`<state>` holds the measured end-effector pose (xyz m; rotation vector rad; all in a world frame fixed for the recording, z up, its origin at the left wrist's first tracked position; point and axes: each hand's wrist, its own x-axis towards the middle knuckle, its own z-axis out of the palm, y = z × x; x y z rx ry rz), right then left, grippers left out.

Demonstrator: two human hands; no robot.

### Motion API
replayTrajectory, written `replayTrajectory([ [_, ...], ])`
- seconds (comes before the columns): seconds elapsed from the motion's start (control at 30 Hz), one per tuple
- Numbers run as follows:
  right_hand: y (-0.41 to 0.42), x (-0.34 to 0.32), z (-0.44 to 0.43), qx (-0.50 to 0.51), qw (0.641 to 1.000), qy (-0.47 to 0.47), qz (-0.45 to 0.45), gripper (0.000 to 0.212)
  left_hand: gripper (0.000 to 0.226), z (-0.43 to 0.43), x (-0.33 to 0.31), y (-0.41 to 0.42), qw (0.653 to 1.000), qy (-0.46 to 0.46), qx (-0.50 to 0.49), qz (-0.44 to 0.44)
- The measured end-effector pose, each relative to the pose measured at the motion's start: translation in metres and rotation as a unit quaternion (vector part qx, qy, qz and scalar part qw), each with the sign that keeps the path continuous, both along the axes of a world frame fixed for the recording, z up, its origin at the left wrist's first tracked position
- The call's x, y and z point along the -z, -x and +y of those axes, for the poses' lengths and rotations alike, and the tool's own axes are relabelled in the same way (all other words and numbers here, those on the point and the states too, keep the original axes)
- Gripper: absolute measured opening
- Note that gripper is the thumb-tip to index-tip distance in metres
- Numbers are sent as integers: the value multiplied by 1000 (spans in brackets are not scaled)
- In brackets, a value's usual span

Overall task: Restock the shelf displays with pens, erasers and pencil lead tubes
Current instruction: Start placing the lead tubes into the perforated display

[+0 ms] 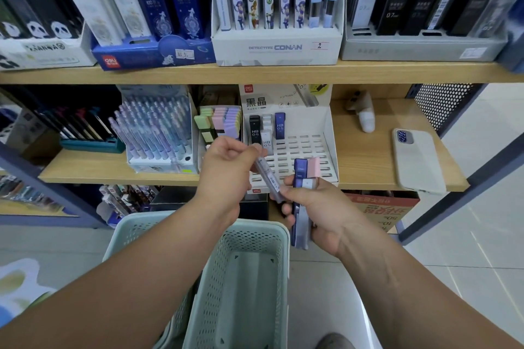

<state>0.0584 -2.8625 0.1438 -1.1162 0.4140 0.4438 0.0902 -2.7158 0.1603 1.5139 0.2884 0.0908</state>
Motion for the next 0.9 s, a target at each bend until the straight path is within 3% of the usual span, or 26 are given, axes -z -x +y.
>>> replayTrajectory([
  [0.1, -1, 0, -3, 11, 998, -57, 26, 18, 13, 1, -3, 0, 996, 61, 62, -20],
  [0.17, -1, -2, -6, 30, 993, -104, 46, 17, 24, 3, -5, 0, 985, 123, 120, -33],
  [0.23, -2, -4, -10, 37, 989, -132, 59, 16, 26, 6, -6, -2, 979, 113, 157, -58],
  [0.37, -2, 1, -9, 26, 995, -75, 61, 17, 15, 10, -11, -10, 978, -39, 163, -122],
  [0.5, -5, 9, -15, 102, 994, -4, 48, 15, 11, 19, -22, -37, 965, -178, 119, -153],
  [0.67, -6, 9, -25, 143, 989, -19, 33, 14, 6, 23, -10, -68, 896, -387, 144, -167],
  [0.9, -5, 10, -26, 126, 992, -13, 21, 14, 1, 19, 6, -80, 850, -465, 156, -193],
])
